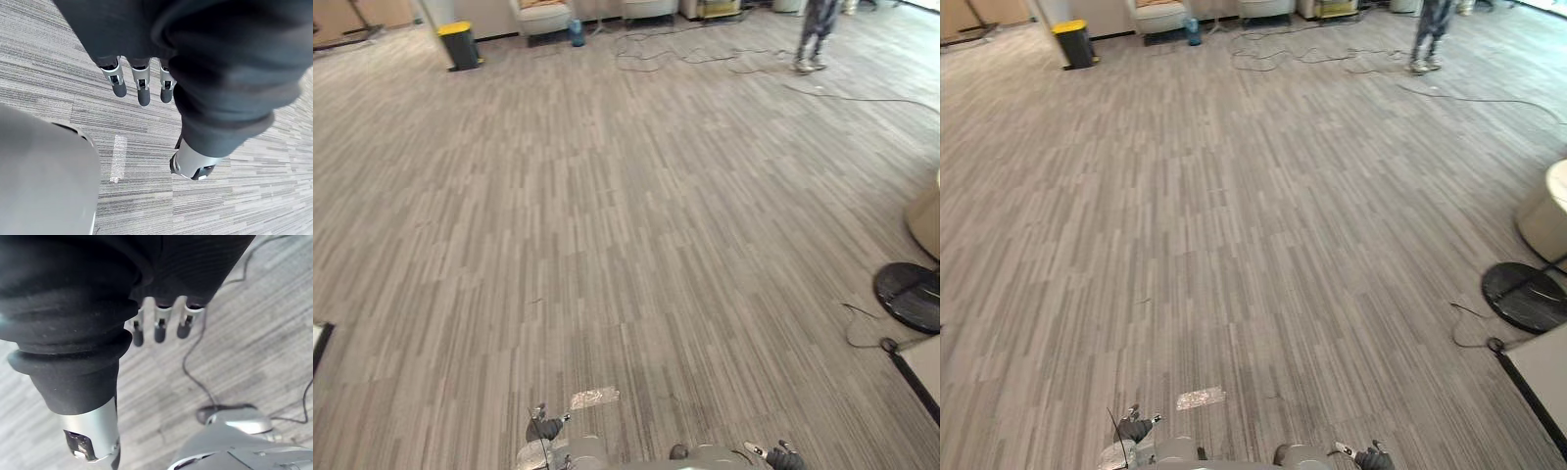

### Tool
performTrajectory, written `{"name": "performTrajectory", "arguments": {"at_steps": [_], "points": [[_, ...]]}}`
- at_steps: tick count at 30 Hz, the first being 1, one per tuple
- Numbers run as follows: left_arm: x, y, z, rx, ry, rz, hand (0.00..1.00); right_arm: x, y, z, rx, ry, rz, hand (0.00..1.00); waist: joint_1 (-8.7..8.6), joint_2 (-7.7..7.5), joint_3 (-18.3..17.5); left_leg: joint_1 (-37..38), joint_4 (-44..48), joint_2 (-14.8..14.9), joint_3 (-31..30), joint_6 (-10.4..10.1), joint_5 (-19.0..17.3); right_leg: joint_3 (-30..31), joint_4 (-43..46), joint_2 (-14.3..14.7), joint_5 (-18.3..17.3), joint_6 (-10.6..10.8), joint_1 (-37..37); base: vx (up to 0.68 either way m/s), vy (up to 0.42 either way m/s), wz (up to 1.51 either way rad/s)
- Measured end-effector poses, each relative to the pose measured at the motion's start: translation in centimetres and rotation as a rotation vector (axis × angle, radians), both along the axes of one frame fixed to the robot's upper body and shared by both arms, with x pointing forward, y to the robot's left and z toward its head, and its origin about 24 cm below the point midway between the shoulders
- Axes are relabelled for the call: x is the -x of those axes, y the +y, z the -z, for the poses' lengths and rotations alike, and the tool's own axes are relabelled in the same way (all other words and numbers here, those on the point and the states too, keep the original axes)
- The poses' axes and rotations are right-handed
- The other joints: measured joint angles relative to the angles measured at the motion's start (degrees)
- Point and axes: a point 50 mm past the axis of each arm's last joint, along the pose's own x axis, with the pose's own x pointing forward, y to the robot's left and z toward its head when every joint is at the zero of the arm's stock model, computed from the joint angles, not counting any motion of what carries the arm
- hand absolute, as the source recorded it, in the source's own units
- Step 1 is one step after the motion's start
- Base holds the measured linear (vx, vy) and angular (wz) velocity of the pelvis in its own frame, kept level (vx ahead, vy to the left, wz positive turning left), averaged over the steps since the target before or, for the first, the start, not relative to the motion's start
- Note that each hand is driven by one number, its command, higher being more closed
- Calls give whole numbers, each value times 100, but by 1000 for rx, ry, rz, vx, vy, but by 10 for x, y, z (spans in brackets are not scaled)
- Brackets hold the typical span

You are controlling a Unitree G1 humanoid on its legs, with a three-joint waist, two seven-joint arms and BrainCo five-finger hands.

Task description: Organize washtable

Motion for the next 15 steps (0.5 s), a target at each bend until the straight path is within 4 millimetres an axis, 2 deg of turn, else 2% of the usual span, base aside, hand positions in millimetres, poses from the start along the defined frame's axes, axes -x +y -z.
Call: {"name": "performTrajectory", "arguments": {"at_steps": [1,2,3,5,7,8,9,10,11,12,13,14,15], "points": [[-1,-1,0,0,-4,11,0,0,0,0,1,3,-8,0,55,52,3,-51,-554,-155,-251,-174,105,-75,-116,26,9,22,67,217,63,43],[-6,-1,-2,3,-25,8,0,1,0,0,2,11,-22,0,270,147,1,-254,-865,-272,-626,-243,497,-59,-276,130,7,63,115,278,109,6],[-7,2,-3,-5,-34,0,0,-5,2,0,3,2,-39,0,438,155,-4,-308,-861,-269,-719,-194,766,43,-395,179,-12,123,192,231,113,-17],[-4,8,-3,-19,-27,-11,0,-16,3,-2,8,-23,-49,0,490,140,-6,-362,-590,-275,-572,-57,960,324,-528,156,-96,277,350,293,140,-41],[2,15,-3,-40,-7,-7,0,-26,8,-3,6,-49,-51,0,584,32,-9,-530,48,-393,-291,334,675,745,-538,-91,-141,404,391,350,195,-91],[11,17,-1,-46,14,-9,0,-25,8,-3,5,-52,-50,0,598,-38,-44,-546,127,-535,-140,405,596,1054,-534,-338,-176,605,458,406,254,-97],[15,15,0,-48,28,13,0,-21,6,-2,11,-47,-44,0,558,32,-113,-474,-267,-533,-80,422,676,1284,-375,-400,-229,730,425,492,325,-85],[11,10,0,-49,25,73,0,-17,5,-2,14,-40,-38,0,538,112,-171,-213,-502,-592,57,575,588,1533,275,-458,-354,939,127,405,277,-57],[8,10,-1,-57,16,106,0,-17,8,-2,6,-42,-38,0,525,129,-173,-145,-562,-584,142,606,572,1630,738,-480,-283,1078,-140,371,300,-65],[-2,12,-6,-85,-19,172,0,-18,13,-1,-15,-53,-20,0,439,106,-151,82,-692,-564,248,686,522,1652,1653,-480,-209,1225,-564,330,273,-65],[-7,13,-10,-106,-39,234,0,-21,12,-2,-8,-66,-26,0,402,75,-116,383,-799,-564,321,796,438,1598,2128,-511,-301,1204,-707,362,294,-70],[-18,13,-16,-128,-88,299,0,-21,12,-2,-4,-69,-27,0,329,119,-61,773,-952,-560,366,816,378,1488,2318,-542,-414,1136,-732,227,166,-47],[-22,15,-19,-134,-114,315,0,-23,13,-3,-4,-74,-37,0,286,96,-66,922,-1027,-556,368,826,367,1391,2272,-565,-474,1133,-745,251,144,-38]]}}
